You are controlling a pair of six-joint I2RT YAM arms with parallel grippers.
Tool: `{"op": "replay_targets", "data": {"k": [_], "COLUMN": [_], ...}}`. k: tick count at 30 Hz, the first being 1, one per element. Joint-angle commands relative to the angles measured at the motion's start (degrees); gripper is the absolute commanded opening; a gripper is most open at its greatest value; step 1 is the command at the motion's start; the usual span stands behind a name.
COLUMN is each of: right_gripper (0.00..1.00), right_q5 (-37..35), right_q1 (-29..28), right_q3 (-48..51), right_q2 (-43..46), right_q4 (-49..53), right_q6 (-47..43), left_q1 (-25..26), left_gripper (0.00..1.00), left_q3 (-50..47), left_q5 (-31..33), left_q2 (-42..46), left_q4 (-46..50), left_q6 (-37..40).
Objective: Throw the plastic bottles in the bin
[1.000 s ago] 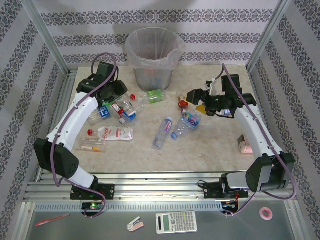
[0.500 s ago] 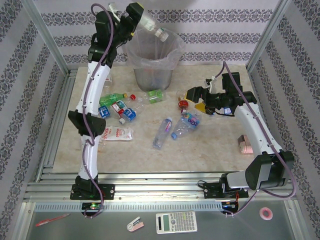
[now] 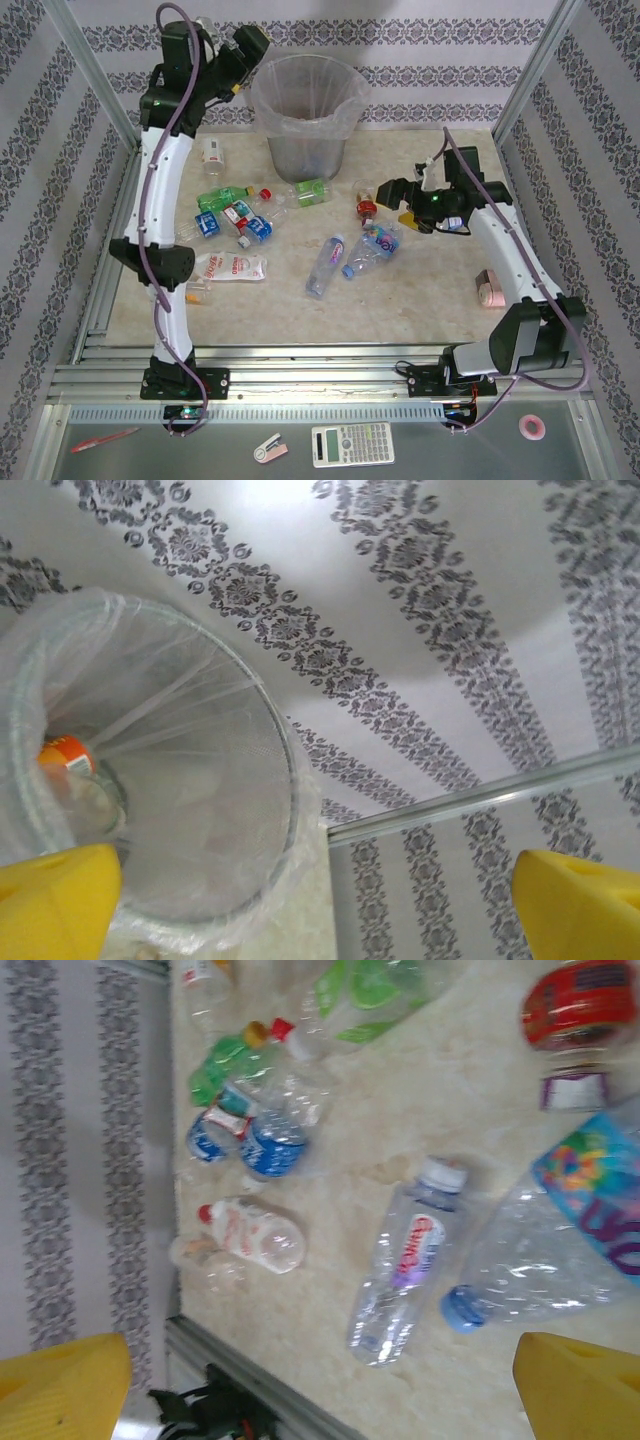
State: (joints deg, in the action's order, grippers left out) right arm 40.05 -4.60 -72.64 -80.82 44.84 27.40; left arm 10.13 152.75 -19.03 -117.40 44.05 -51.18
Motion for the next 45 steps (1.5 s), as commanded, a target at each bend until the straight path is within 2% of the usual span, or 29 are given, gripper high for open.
{"op": "replay_targets", "data": {"k": [1, 5, 9, 12, 15, 20, 27, 31, 37, 41, 45], "right_gripper": [0.98, 0.98, 0.98, 0.97, 0.97, 0.97, 0.95, 0.91, 0.81, 0.69, 0.61], "right_q5": [-8.80, -16.90, -14.16, -15.23, -15.82, -15.23, -18.51, -19.77, -22.39, -22.64, -23.54], "right_q1": [0.06, -1.09, -1.44, -2.25, -3.13, -3.96, -4.54, -5.45, -5.42, -5.41, -5.16], "right_q3": [0.29, 1.73, 7.16, 9.36, 10.67, 10.53, 11.12, 10.57, 11.87, 12.80, 14.90], "right_q2": [-3.27, -5.71, -7.31, -8.90, -11.13, -16.25, -20.83, -23.23, -24.13, -21.34, -17.63], "right_q4": [5.80, 7.04, 0.83, -2.45, -6.43, -10.28, -14.35, -15.22, -16.02, -15.08, -13.86], "right_q6": [-4.69, -5.85, -1.08, 2.42, 5.33, 8.64, 12.08, 12.52, 13.16, 12.70, 11.31], "left_q1": [1.38, 4.08, 9.00, 11.55, 14.05, 16.90, 17.12, 17.03, 17.03, 17.03, 17.03], "left_gripper": [1.00, 1.00, 1.00, 1.00, 1.00, 1.00, 1.00, 1.00, 1.00, 1.00, 1.00], "left_q3": [-0.07, -2.61, -13.12, -25.06, -40.27, -53.28, -62.09, -64.02, -64.03, -64.56, -65.66], "left_q5": [0.45, 1.28, 2.72, 3.35, 2.57, 5.94, 10.30, 9.27, 9.24, 10.15, 10.04], "left_q2": [5.03, 8.06, 13.40, 18.74, 25.33, 32.32, 39.28, 40.70, 40.97, 41.45, 41.64], "left_q4": [7.73, 12.46, 12.07, 7.42, -2.27, -7.93, -7.54, -7.70, -6.54, -6.64, -6.96], "left_q6": [10.01, 15.27, 21.39, 22.35, 21.01, 20.64, 19.28, 18.77, 19.43, 19.91, 20.06]}}
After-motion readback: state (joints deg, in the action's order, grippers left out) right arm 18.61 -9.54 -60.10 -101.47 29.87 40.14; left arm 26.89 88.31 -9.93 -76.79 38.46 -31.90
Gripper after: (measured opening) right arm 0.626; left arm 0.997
